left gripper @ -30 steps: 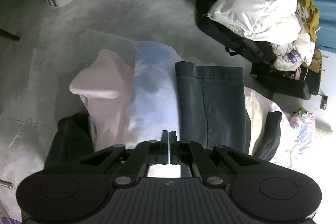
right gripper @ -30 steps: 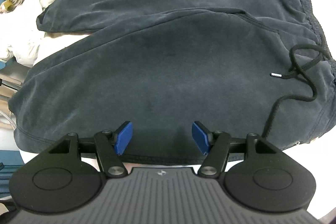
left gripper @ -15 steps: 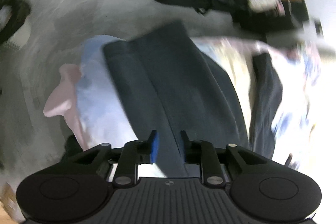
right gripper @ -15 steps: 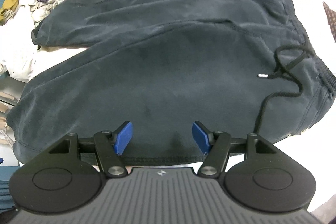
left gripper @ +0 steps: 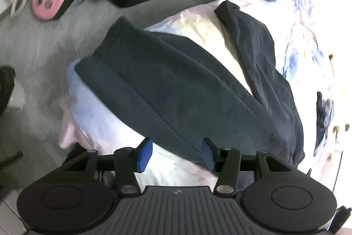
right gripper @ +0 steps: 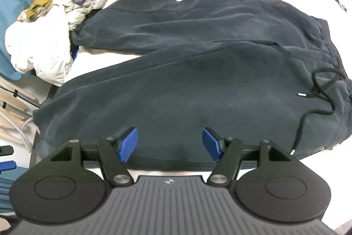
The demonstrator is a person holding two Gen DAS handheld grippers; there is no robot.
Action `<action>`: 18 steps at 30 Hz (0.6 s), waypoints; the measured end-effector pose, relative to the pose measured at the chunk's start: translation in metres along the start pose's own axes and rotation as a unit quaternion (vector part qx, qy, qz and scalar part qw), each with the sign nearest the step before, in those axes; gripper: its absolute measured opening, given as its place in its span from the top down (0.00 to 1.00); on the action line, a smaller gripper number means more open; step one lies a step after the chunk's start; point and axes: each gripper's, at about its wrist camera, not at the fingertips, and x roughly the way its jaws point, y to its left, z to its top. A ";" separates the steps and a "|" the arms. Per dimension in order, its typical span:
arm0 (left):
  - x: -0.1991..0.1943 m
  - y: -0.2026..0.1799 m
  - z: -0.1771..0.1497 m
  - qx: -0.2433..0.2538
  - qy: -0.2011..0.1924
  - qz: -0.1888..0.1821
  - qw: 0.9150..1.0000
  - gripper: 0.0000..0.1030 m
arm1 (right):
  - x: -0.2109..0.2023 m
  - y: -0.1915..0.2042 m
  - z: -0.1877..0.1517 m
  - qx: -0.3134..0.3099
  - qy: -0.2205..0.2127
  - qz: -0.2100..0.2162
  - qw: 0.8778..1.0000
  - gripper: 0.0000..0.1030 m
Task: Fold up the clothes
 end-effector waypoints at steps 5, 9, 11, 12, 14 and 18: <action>-0.006 0.008 0.038 0.077 0.013 0.016 0.997 0.40 | -0.012 0.045 0.001 0.004 -0.032 -0.008 0.999 0.32; -0.018 0.013 0.075 0.159 0.032 0.026 0.986 0.37 | -0.013 0.087 0.003 0.034 -0.048 -0.030 0.998 0.31; -0.026 0.014 0.091 0.201 0.035 0.034 0.978 0.33 | -0.009 0.109 0.005 0.052 -0.049 -0.027 0.997 0.30; -0.030 0.014 0.099 0.218 0.036 0.040 0.975 0.31 | -0.006 0.119 0.006 0.057 -0.047 -0.025 0.997 0.30; -0.039 0.013 0.113 0.239 0.035 0.046 0.969 0.30 | -0.004 0.139 0.008 0.066 -0.047 -0.025 0.996 0.30; -0.051 0.006 0.133 0.264 0.016 0.038 0.963 0.21 | -0.005 0.167 0.013 0.069 -0.061 -0.018 0.996 0.21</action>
